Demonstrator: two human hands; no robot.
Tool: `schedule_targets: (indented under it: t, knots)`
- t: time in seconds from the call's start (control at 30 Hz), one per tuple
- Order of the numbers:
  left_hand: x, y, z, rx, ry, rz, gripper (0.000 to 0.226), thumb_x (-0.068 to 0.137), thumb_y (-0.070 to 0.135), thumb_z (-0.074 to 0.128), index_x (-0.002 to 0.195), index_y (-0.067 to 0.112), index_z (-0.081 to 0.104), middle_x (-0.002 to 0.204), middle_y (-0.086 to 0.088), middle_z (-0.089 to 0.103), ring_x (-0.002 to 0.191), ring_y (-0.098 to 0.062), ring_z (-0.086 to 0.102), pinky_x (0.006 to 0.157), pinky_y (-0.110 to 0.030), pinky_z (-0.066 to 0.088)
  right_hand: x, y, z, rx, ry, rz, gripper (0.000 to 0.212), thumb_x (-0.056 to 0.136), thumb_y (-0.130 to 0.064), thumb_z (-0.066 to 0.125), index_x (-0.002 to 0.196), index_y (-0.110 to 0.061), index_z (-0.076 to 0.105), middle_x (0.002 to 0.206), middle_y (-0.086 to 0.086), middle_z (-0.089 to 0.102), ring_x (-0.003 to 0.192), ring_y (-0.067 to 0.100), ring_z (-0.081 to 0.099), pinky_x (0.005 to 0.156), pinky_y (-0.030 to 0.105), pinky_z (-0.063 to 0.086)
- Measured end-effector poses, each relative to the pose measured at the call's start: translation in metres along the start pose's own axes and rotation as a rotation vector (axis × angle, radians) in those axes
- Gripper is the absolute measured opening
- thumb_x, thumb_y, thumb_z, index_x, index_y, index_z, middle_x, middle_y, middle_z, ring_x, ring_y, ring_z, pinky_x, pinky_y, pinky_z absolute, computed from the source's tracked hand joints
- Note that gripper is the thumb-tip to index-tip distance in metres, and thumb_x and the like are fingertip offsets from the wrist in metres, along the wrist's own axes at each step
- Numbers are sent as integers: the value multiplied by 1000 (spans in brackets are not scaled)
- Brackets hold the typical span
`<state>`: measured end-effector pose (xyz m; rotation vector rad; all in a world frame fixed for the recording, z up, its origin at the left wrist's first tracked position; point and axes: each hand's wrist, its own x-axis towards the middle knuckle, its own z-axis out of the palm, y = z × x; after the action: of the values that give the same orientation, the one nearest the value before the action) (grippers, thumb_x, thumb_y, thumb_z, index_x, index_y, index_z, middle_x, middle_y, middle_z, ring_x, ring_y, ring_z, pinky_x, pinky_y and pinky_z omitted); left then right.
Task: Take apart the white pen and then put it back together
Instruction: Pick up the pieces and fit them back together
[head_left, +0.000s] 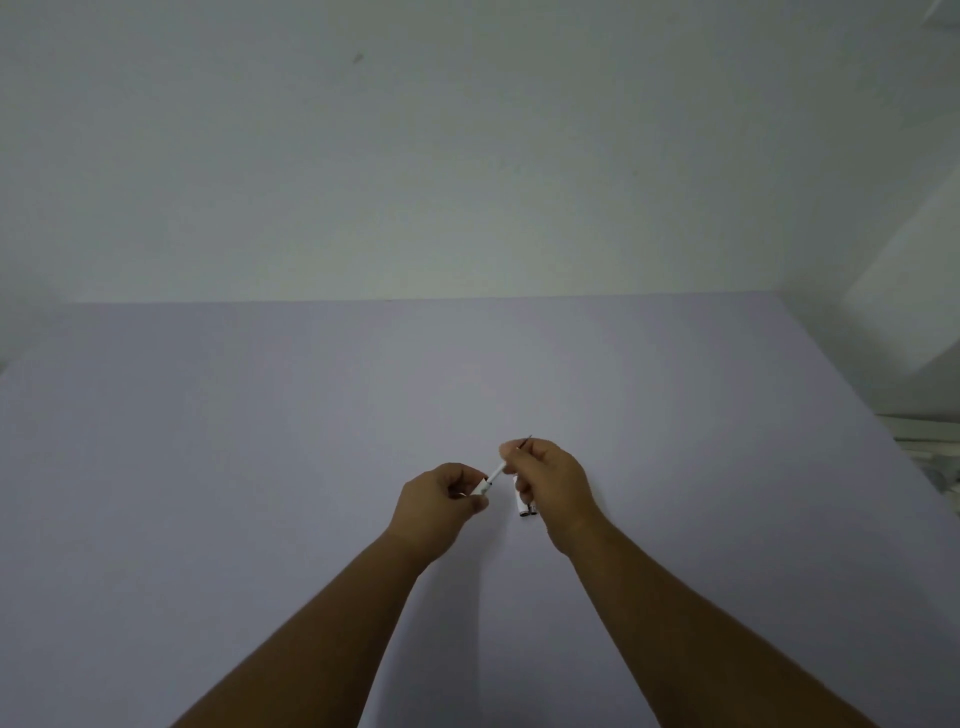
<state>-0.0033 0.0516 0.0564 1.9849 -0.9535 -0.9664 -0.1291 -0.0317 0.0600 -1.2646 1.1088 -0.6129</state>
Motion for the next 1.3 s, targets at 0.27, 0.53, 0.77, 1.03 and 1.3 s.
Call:
schedule_targets:
  t: [0.27, 0.53, 0.77, 1.03, 1.3]
  knots:
    - [9, 3, 4, -36, -9, 9, 18, 80, 19, 71, 85, 34, 63, 80, 10, 64, 70, -4, 57, 60, -15, 44, 14, -4, -9, -115, -68, 7, 13, 82, -30, 66, 72, -23, 69, 64, -9, 65, 58, 10, 51, 57, 24, 45]
    - [15, -5, 1, -101, -30, -45, 20, 81, 18, 68, 94, 34, 66, 80, 2, 64, 75, -13, 59, 63, -22, 48, 42, 15, -29, -711, 79, 113, 25, 83, -14, 55, 60, -6, 54, 60, 9, 54, 62, 25, 52, 60, 29, 43]
    - [17, -14, 0, -84, -32, -86, 19, 81, 19, 69, 95, 33, 65, 82, 3, 66, 75, -11, 60, 60, -20, 46, 45, 35, -12, -1001, 91, 203, 28, 90, -28, 54, 78, -5, 62, 87, 12, 67, 84, 26, 66, 63, 28, 46]
    - [16, -18, -2, -74, -36, -86, 18, 82, 20, 68, 96, 31, 66, 79, 4, 65, 74, -11, 60, 61, -22, 47, 42, 39, -11, -1059, 115, 208, 25, 92, -25, 51, 99, -4, 65, 107, 12, 69, 97, 27, 66, 69, 29, 47]
    - [12, -18, -4, -60, -33, -96, 18, 82, 20, 69, 95, 32, 66, 81, 4, 66, 75, -11, 60, 64, -25, 51, 40, 43, -12, -986, 152, 237, 27, 92, -24, 51, 95, -2, 65, 99, 13, 70, 88, 28, 66, 65, 28, 44]
